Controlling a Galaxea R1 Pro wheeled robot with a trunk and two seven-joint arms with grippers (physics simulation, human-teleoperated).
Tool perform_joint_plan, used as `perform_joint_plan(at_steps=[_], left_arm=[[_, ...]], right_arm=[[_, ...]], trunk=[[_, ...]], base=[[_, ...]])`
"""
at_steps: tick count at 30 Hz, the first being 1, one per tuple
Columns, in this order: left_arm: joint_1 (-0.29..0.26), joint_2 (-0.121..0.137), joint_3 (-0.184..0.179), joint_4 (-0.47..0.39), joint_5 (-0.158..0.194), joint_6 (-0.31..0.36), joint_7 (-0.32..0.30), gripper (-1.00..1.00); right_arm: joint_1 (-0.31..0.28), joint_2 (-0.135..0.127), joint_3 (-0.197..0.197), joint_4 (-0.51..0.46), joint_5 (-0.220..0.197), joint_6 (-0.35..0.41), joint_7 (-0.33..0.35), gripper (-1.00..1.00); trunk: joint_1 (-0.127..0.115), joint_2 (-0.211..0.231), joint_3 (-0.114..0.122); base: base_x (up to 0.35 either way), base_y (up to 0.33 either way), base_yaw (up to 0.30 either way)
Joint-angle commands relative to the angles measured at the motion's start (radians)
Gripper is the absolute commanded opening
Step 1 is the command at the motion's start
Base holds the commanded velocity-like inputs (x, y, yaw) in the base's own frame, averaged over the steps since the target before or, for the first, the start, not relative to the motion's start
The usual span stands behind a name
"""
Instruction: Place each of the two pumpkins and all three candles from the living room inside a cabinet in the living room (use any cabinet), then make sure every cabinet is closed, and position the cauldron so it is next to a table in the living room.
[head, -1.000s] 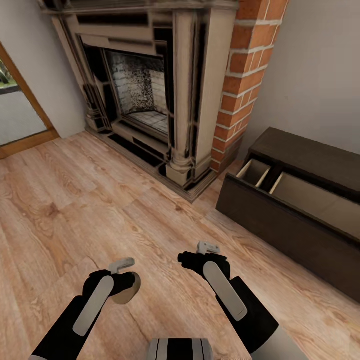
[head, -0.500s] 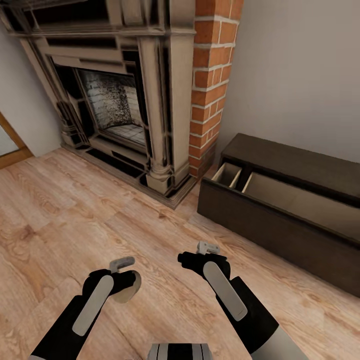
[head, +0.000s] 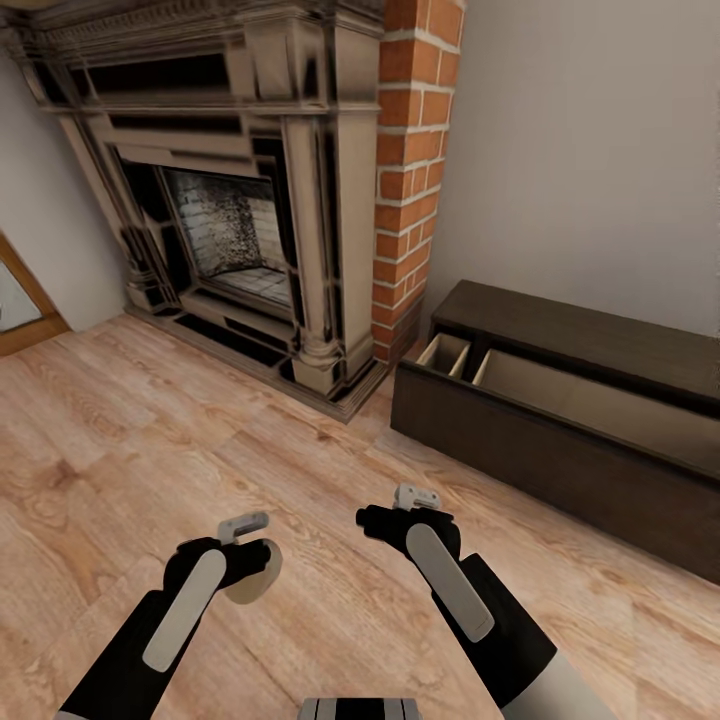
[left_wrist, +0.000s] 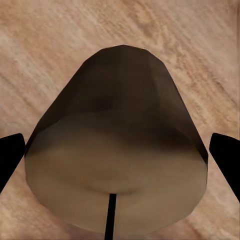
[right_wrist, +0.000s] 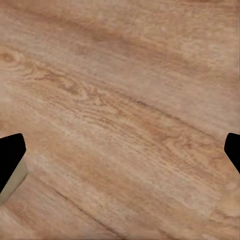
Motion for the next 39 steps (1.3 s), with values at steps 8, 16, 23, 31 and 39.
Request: perform_joint_plan(at_steps=[8,16,23,31,39], left_arm=[[0.000,0.001,-0.006,0.000,0.013,0.002,0.011,-1.00],[0.000,-0.003,-0.017,0.009,0.013,0.042,0.012,-1.00],[0.009,0.005,-0.016,0.017,0.013,0.058,0.013,-1.00],[0.011,0.059,-0.015,0.027,0.013,0.059,0.011,-1.00],[0.010,0.069,-0.015,0.030,0.015,0.059,0.008,-1.00]], right_arm=[[0.009,0.000,0.000,0.039,-0.013,-0.004,-0.009,1.00],[0.023,-0.002,0.005,0.431,-0.033,-0.151,0.056,1.00],[0.037,-0.003,0.009,0.459,-0.025,-0.154,0.163,1.00],[0.037,-0.001,0.009,0.459,-0.034,-0.159,0.170,1.00],[0.038,-0.002,0.005,0.459,-0.037,-0.161,0.169,1.00]], trunk=[[-0.004,0.002,0.030],[-0.007,0.003,0.061],[-0.010,0.005,0.088],[-0.014,0.007,0.119],[-0.018,0.009,0.150]], base=[[-0.002,0.001,0.000],[0.000,0.000,0.000],[0.000,0.000,0.000],[0.000,0.000,0.000],[0.000,0.000,0.000]])
